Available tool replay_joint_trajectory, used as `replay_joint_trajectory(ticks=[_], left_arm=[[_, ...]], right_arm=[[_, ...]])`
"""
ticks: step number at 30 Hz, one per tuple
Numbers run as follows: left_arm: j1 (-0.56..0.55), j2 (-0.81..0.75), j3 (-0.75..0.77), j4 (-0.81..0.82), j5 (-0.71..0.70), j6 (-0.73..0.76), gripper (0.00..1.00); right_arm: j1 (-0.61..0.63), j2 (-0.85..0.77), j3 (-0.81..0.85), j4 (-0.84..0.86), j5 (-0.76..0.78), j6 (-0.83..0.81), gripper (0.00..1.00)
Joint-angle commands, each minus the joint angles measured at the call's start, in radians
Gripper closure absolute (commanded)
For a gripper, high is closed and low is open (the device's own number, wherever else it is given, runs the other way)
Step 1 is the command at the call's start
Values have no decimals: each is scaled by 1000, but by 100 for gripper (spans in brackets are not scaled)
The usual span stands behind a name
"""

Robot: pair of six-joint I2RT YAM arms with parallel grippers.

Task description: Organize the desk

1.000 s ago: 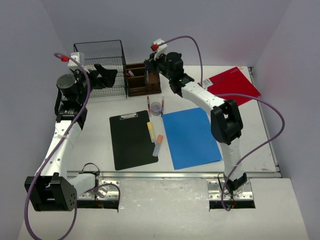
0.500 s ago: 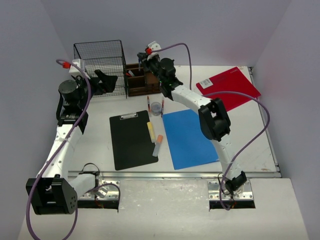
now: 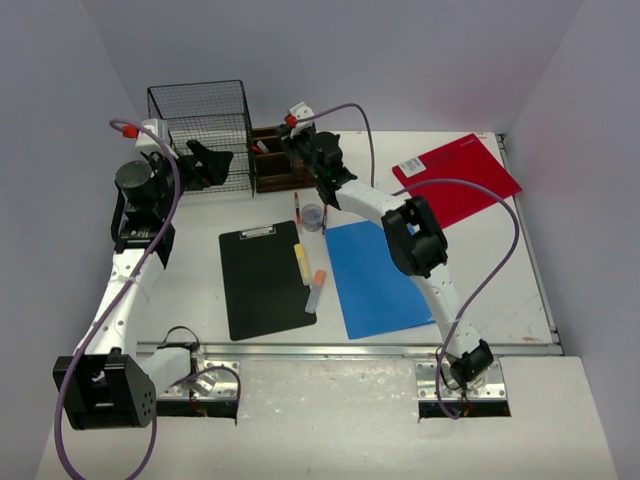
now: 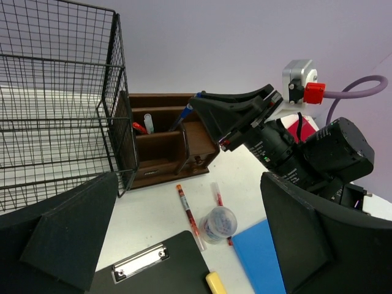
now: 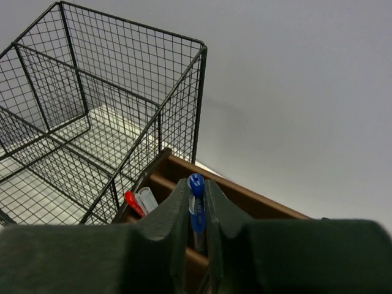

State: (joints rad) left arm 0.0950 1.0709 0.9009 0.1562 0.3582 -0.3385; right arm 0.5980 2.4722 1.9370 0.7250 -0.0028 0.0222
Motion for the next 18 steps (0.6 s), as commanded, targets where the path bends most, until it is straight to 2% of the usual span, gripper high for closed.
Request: replay_joint_trajectory(ticks=[1, 5, 7, 9, 12, 15, 16, 18], left_arm=[[17, -6, -1, 56, 17, -5, 0], [17, -7, -2, 58, 19, -8, 0], [18, -9, -5, 60, 21, -10, 0], [16, -13, -7, 63, 21, -13, 0], [18, -20, -8, 66, 21, -14, 0], [17, -29, -16, 75, 23, -14, 0], [17, -30, -17, 76, 21, -13, 0], [17, -32, -28, 83, 22, -14, 0]], right_arm=[[-2, -48, -7, 54, 17, -11, 73], [-2, -105, -56, 12, 26, -10, 53], [-3, -148, -89, -3, 26, -14, 49], [-3, -234, -147, -46, 44, -14, 48], [-4, -381, -248, -160, 142, -12, 55], [-9, -531, -359, -350, 218, 4, 53], [-9, -541, -388, -361, 241, 20, 53], [-11, -628, -454, -516, 312, 113, 54]])
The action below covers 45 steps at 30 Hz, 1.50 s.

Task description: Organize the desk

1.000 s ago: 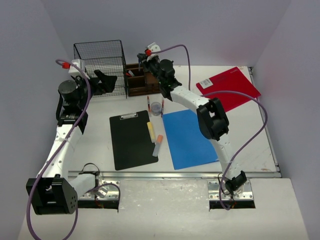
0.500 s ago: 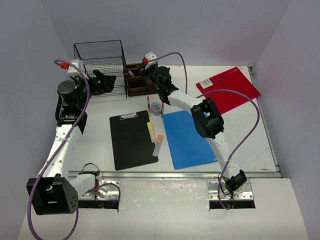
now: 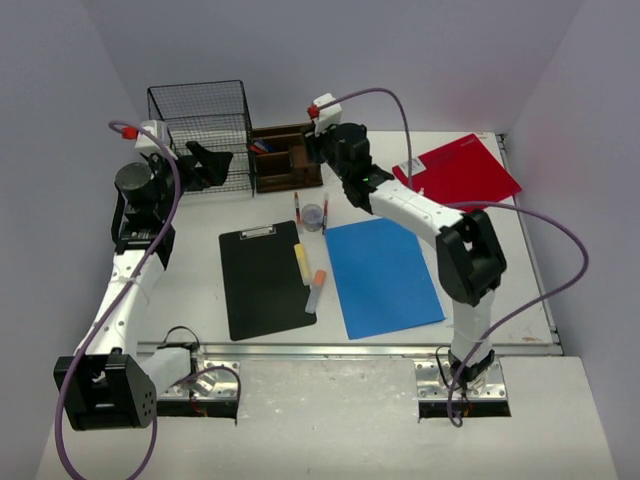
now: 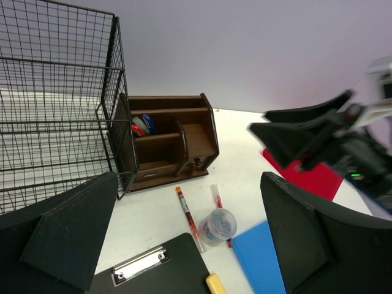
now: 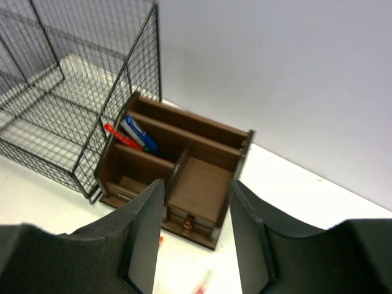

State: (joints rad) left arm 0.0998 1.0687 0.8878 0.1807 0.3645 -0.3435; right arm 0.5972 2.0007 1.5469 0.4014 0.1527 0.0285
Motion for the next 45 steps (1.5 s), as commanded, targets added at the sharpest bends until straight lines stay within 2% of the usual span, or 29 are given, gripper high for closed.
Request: replay_joint_trajectory(ticks=[1, 2, 5, 8, 19, 35, 45], left_arm=[[12, -32, -18, 61, 16, -11, 0], [12, -32, -19, 62, 17, -11, 0], [12, -37, -24, 62, 16, -14, 0], [12, -45, -24, 55, 13, -10, 0], [14, -58, -35, 32, 0, 13, 0], [20, -62, -65, 22, -10, 31, 0], [33, -69, -79, 19, -12, 43, 0]], right_arm=[[-20, -168, -85, -287, 147, 137, 55], [-20, -178, -87, -295, 146, 182, 56], [-66, -150, -36, -572, 85, 376, 65], [-78, -82, 33, -689, 73, 474, 68], [-80, 118, 155, -671, 95, 595, 57], [-64, 330, 286, -616, 106, 575, 56], [-60, 394, 293, -595, 113, 542, 59]])
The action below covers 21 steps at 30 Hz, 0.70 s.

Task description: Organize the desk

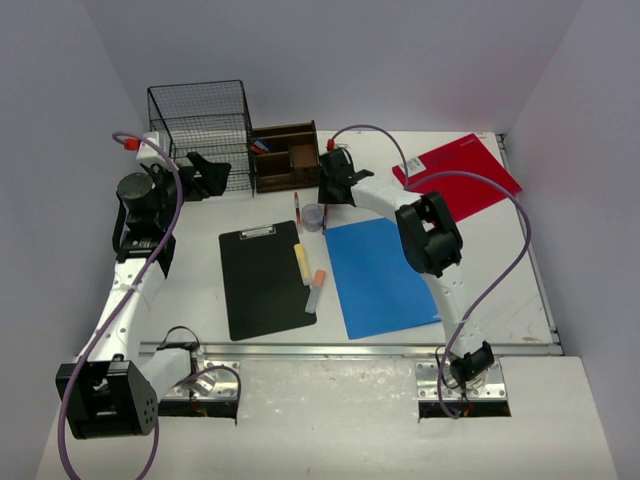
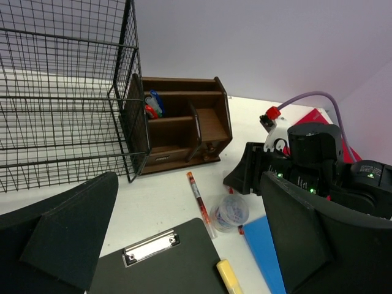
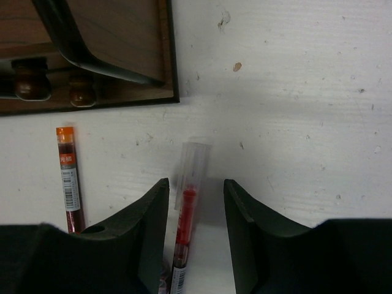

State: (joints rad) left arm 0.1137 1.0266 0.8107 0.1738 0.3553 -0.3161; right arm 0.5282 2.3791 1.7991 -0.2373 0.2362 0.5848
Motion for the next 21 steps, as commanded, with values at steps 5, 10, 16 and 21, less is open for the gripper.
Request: replay_joint_trajectory(ticks=[5, 10, 16, 21], left_arm=[[24, -26, -6, 20, -3, 26, 0], [27, -18, -3, 16, -1, 27, 0], [29, 5, 7, 15, 7, -1, 0], [27, 32, 27, 10, 59, -8, 0]], right_arm=[[9, 30, 42, 34, -10, 1, 76], [8, 3, 45, 24, -23, 21, 97], [-29, -108, 42, 13, -62, 26, 100], [-73, -257, 20, 51, -142, -5, 100]])
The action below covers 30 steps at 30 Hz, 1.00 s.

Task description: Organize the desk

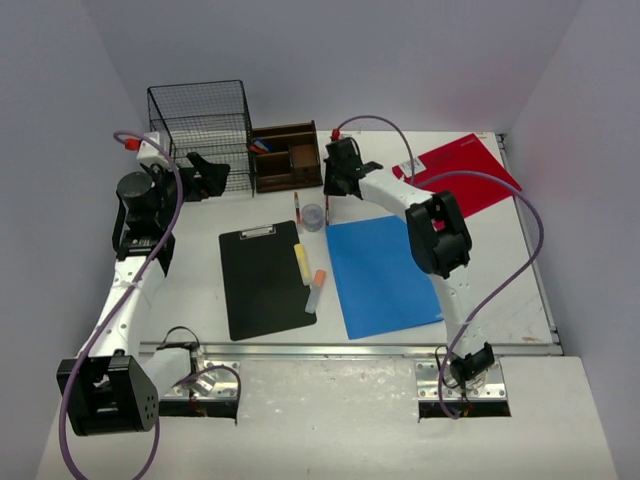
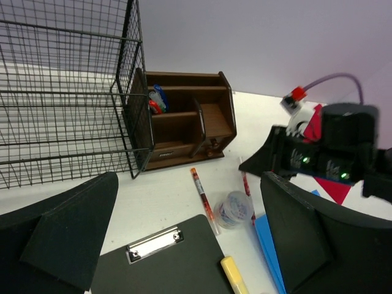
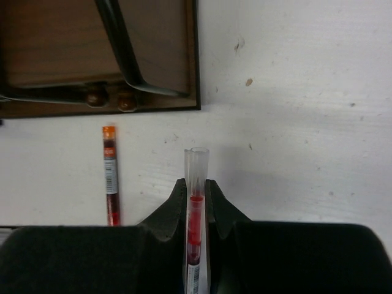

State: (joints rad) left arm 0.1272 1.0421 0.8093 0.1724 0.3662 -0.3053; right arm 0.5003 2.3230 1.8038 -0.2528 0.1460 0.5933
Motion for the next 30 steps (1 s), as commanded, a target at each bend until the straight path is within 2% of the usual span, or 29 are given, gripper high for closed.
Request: replay_joint_trajectory(ticks=[1, 3, 5, 7, 9, 14, 17, 18, 21, 24, 26, 30], left_arm=[[14, 19, 29, 15, 69, -24, 0], [14, 21, 27, 46, 108, -51, 0], [14, 15, -8, 128, 210, -104, 1], [6, 7, -32, 185, 302, -146, 3], [-26, 9, -36, 207, 333, -155, 5], [-183, 55, 36, 147, 365, -87, 7], [-236, 97, 88, 133, 393, -100, 7], [-240, 122, 100, 134, 396, -109, 8], [-241, 174, 174, 119, 422, -118, 11], [-239, 190, 212, 134, 433, -135, 12], [-239, 187, 212, 149, 433, -152, 14], [-239, 181, 199, 156, 401, -167, 25]], right_arm=[[-52, -222, 12, 78, -67, -28, 100], [-62, -263, 7, 104, -90, -86, 100], [-65, -324, 2, 153, -112, -145, 100], [-65, -375, -3, 184, -134, -168, 100], [-62, -399, -3, 206, -143, -166, 100], [-17, -461, -4, 211, -194, -111, 100], [17, -493, -44, 221, -241, -75, 100], [22, -511, -59, 241, -261, -76, 100], [27, -551, -150, 323, -448, -131, 100], [29, -597, -239, 395, -543, -201, 100], [28, -634, -287, 449, -579, -259, 100], [31, -691, -412, 537, -594, -381, 100]])
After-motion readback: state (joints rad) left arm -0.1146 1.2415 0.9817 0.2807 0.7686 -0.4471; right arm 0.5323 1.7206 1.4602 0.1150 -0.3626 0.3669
